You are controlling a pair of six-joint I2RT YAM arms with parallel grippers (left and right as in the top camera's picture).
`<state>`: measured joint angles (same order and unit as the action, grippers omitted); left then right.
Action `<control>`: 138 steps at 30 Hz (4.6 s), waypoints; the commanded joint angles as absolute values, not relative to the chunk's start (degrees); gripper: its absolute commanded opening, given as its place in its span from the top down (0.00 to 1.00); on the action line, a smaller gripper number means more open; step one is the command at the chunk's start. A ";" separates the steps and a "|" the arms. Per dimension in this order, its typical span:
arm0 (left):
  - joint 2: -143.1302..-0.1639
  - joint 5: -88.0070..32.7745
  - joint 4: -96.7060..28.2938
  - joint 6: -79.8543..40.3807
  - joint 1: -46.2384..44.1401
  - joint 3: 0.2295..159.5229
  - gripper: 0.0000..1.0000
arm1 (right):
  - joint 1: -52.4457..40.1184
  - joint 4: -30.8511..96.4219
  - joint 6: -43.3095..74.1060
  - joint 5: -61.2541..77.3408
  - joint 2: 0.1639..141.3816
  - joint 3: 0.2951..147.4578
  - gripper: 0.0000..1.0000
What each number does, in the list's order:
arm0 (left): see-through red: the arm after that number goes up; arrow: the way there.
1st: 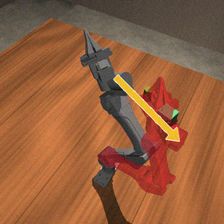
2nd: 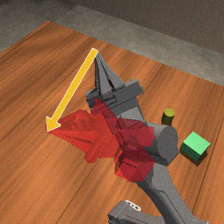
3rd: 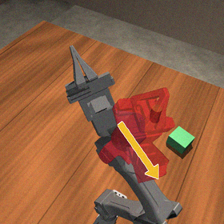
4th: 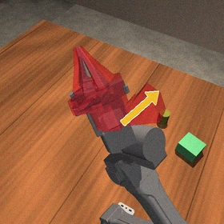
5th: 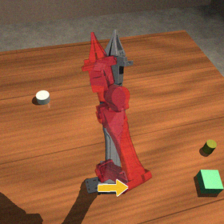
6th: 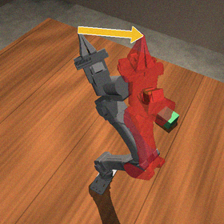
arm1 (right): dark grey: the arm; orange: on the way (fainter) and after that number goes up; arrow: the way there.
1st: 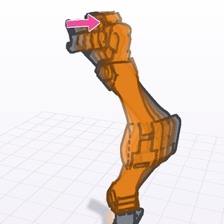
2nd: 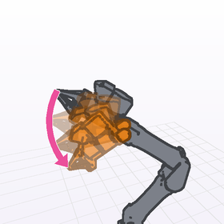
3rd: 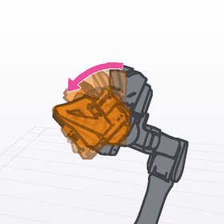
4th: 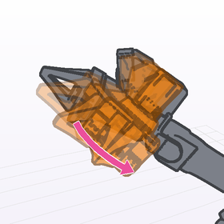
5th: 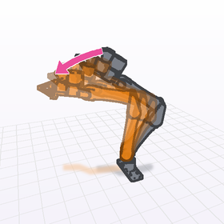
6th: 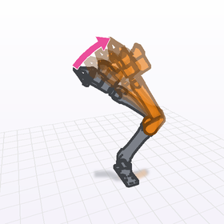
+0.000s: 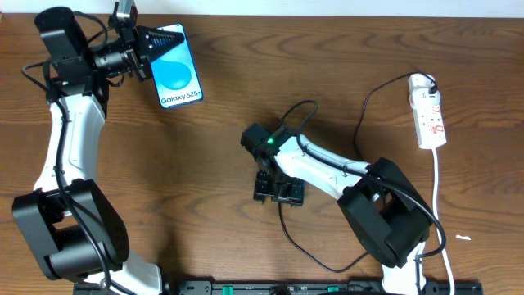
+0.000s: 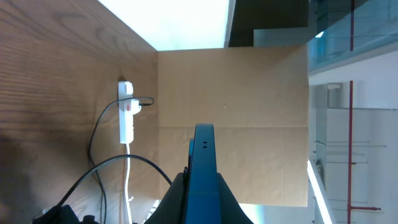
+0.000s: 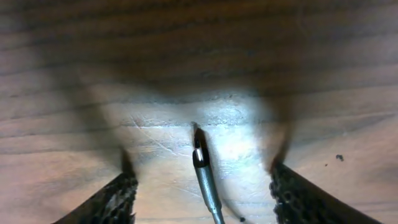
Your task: Plug charger to phone and switch on socket
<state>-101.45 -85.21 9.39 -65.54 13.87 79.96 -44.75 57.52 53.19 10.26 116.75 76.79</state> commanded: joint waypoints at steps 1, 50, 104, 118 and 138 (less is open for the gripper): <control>-99.90 -86.35 9.82 -64.69 14.13 81.71 0.93 | -44.58 57.69 53.10 8.51 118.32 76.47 0.42; -99.90 -86.39 9.82 -64.71 14.13 81.71 0.93 | -41.82 57.21 46.39 17.74 118.30 76.53 0.99; -99.90 -87.88 29.95 -70.35 18.57 81.71 0.93 | -35.46 -46.92 54.68 76.18 118.30 76.55 0.99; -99.90 -87.74 32.71 -67.70 15.66 81.71 0.93 | -35.94 -56.21 60.36 75.16 118.30 76.55 0.99; -99.92 -84.40 32.64 -65.58 14.28 81.65 0.93 | -35.99 -59.13 56.69 73.97 118.30 76.55 0.99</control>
<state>-101.45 -85.08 32.01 -66.06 14.87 79.99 -35.86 -58.81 58.22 75.79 117.82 76.36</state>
